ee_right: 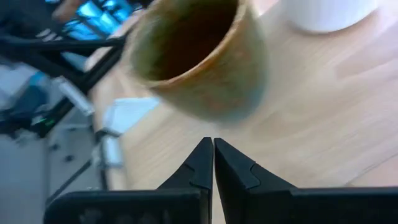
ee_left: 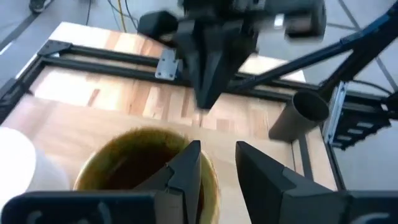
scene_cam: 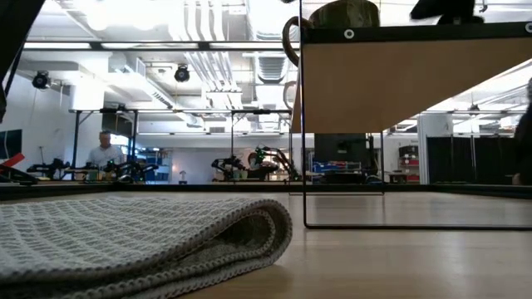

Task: Stack small to large cups/mugs on shelf
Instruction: Adjust the white mug on the shelf

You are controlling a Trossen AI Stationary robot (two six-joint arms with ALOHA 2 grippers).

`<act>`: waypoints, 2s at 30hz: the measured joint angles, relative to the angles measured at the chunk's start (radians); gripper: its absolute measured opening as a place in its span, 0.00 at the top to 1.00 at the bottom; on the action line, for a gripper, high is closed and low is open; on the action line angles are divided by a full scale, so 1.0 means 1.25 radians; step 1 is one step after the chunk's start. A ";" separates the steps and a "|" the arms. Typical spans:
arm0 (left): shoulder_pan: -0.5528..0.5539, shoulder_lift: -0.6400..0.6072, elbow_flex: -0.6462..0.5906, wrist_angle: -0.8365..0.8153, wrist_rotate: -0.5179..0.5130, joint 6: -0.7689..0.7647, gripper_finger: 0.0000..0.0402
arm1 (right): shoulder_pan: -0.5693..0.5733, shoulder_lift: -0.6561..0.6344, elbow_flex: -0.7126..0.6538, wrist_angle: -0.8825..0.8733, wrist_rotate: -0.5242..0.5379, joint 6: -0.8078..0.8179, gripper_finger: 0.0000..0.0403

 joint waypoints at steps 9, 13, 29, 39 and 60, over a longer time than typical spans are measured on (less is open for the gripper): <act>0.010 -0.055 0.000 -0.174 -0.170 0.001 0.81 | 0.087 -0.048 0.000 0.001 -0.011 0.041 0.98; 0.021 -0.054 -0.001 -0.185 -0.184 0.001 0.93 | 0.117 -0.044 0.000 -0.001 -0.009 0.067 0.98; 0.175 -0.033 -0.019 -0.260 -0.256 -0.008 1.00 | 0.210 -0.036 0.000 -0.001 0.040 0.116 0.98; 0.235 -0.032 -0.088 -0.253 -0.120 -0.063 1.00 | 0.210 -0.035 0.000 -0.001 0.040 0.096 0.98; 0.240 -0.029 -0.123 -0.128 -0.088 -0.055 1.00 | 0.209 -0.035 0.000 -0.001 0.040 0.095 0.98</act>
